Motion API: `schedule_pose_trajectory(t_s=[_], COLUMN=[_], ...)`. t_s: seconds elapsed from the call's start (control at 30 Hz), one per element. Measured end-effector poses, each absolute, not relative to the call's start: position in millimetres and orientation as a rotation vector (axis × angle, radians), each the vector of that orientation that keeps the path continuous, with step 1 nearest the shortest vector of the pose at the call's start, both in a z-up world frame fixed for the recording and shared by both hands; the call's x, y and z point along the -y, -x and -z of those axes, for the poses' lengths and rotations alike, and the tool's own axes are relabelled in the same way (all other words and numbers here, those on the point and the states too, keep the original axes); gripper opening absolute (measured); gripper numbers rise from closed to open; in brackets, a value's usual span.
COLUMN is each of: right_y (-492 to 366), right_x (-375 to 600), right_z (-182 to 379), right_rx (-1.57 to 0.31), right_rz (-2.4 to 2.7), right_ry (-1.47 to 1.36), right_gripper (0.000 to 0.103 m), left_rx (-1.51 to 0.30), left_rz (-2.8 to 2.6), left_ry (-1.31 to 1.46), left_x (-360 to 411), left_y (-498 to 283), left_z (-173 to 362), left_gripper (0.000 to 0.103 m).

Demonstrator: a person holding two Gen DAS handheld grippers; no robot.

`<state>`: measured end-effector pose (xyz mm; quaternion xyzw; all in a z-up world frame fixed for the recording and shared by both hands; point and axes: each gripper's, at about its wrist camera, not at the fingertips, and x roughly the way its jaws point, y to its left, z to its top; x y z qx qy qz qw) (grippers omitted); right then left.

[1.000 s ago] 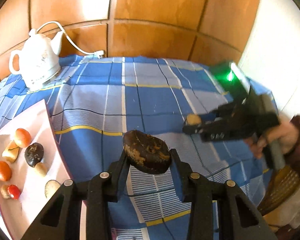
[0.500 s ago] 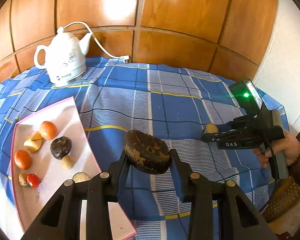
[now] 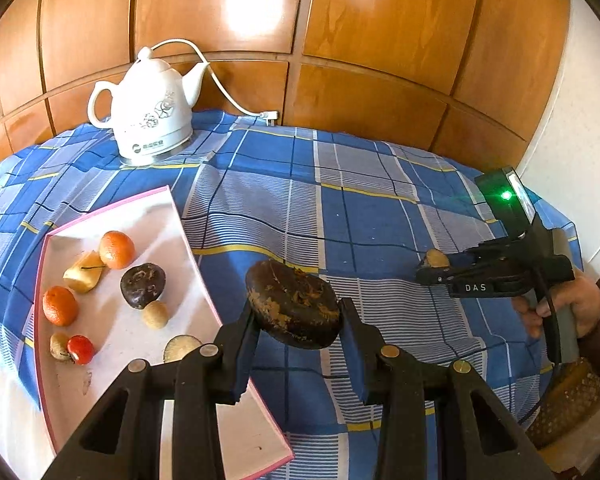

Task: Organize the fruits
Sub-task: 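Lift the dark fruit with the left tool while the right holds the yellow slice, then carry the dark fruit with the left tool into the tray and release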

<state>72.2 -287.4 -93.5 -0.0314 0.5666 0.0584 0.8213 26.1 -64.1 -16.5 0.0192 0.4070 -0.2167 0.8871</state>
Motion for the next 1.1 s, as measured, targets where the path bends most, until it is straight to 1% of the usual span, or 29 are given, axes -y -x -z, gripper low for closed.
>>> schedule_pose_trajectory(t_s=[0.47, 0.9, 1.1], right_y=[-69.7, -69.4, -69.4], right_x=[283.6, 281.8, 281.5], right_z=[93.4, 93.0, 93.6], right_rx=[-1.197, -1.198, -1.198], right_rz=[-0.123, -0.125, -0.128], right_ry=[0.089, 0.095, 0.094], right_gripper=[0.037, 0.037, 0.037], left_rx=[-0.854, -0.877, -0.894], left_rz=[0.412, 0.217, 0.174], left_ry=[-0.014, 0.22, 0.254], left_x=[46.5, -53.7, -70.0], left_y=[-28.8, -48.2, -60.8], left_z=[18.3, 20.7, 32.8], left_gripper=[0.039, 0.039, 0.039])
